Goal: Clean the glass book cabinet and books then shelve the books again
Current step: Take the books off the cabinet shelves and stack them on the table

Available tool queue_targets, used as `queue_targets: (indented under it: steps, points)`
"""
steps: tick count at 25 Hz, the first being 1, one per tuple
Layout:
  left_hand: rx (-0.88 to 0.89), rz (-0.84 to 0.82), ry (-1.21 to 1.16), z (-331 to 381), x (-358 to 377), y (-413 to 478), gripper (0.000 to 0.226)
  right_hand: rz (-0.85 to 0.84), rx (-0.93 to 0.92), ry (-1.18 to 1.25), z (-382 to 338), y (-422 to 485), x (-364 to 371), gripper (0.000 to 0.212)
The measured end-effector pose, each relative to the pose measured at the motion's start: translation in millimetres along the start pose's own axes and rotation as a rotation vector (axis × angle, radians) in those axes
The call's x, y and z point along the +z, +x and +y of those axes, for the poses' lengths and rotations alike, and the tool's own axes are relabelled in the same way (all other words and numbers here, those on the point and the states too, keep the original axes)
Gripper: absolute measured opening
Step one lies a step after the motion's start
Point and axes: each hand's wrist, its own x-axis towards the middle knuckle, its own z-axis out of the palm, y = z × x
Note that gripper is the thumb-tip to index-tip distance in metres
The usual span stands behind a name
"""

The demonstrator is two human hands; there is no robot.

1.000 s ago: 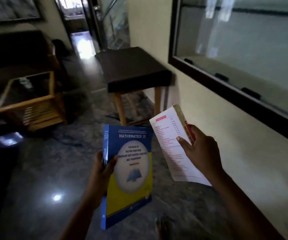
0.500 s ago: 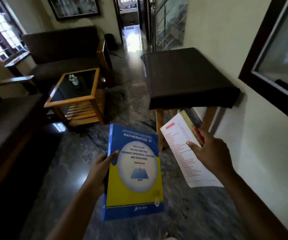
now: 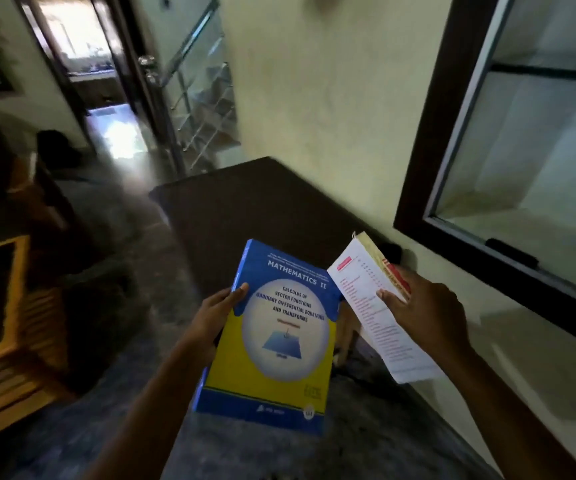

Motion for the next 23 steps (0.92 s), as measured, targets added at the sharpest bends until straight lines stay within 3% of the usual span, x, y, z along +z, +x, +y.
queue_targets:
  steps: [6,14,18,23]
  points:
    - [-0.203,-0.286,0.123,85,27,208,0.035,0.151,0.209,-0.041,-25,99,16,0.048]
    - [-0.356,-0.454,0.215,113,96,391,0.034,0.239,0.278,-0.098,-32,221,48,0.046]
    - [-0.254,-0.462,0.448,107,111,447,0.034,0.242,0.334,-0.102,-41,259,59,0.047]
    - [-0.086,-0.518,0.696,86,97,467,0.053,0.193,0.429,-0.113,-74,274,79,0.047]
